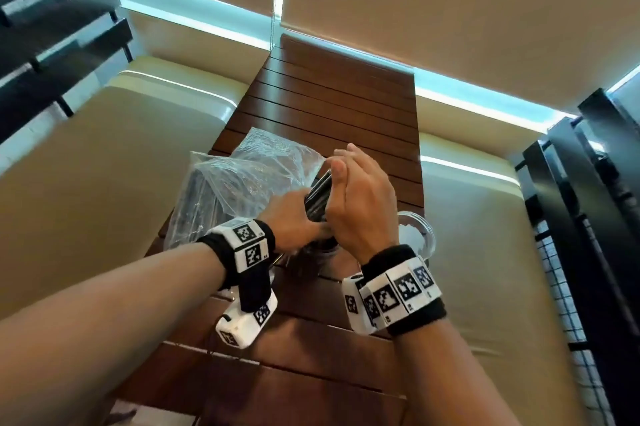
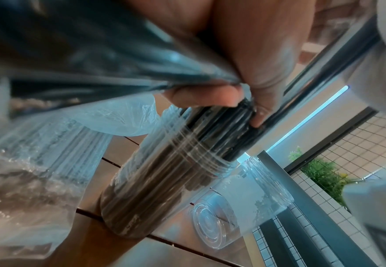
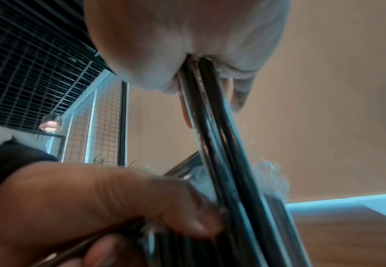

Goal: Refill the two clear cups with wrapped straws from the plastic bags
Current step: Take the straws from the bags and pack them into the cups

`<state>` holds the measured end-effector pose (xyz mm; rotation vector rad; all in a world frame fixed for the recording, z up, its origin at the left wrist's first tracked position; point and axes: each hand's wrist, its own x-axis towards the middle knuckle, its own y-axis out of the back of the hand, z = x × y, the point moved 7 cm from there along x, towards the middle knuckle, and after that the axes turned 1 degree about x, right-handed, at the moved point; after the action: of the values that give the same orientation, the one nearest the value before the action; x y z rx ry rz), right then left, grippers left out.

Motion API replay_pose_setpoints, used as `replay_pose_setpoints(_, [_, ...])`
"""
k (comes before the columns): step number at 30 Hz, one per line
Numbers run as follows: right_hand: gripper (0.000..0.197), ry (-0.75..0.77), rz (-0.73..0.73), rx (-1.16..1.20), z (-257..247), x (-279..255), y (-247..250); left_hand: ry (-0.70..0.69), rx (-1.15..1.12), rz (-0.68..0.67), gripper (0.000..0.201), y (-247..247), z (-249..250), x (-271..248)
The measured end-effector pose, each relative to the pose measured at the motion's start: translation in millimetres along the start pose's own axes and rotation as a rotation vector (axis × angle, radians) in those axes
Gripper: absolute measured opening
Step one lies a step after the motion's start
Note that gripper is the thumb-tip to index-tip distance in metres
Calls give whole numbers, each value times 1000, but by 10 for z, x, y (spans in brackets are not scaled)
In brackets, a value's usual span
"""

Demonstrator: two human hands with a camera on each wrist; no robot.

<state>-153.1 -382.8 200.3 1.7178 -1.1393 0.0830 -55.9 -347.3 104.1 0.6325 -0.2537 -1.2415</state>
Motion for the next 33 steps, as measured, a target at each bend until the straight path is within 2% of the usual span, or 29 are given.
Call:
replay_pose_setpoints(3, [36, -50, -59, -10, 164, -177, -235, -27, -78, -77, 22, -41, -16, -24])
replay_pose_setpoints(7, [51, -129, -82, -37, 278, -307, -331, -8, -124, -111, 22, -38, -35, -22])
replay_pose_setpoints(10, [56, -305, -3, 80, 430, -313, -273, -18, -180, -159, 27, -15, -11, -19])
replay_pose_setpoints(15, [51, -551, -36, 337, 536, -359, -454, -13, -277, -228, 19, -13, -15, -31])
replay_pose_setpoints(17, [51, -559, -52, 289, 563, -435, -531, -16, -266, -244, 18, 3, -12, -19])
replay_pose_setpoints(20, [57, -544, -97, 203, 639, -616, -647, -13, -231, -276, 26, 17, -25, -9])
replay_pose_setpoints(26, [54, -532, -99, 379, 620, -671, -659, -8, -215, -285, 30, 36, -28, -3])
replay_pose_setpoints(28, [55, -547, -154, 399, 625, -659, -664, -24, -183, -220, 35, 83, -28, -2])
replay_pose_setpoints(31, [57, -589, -282, 231, 712, -666, -654, -55, -140, 26, 44, 287, 10, -14])
replay_pose_setpoints(33, [63, -565, -205, 73, 704, -605, -475, -37, -110, 204, 39, 459, 84, -53])
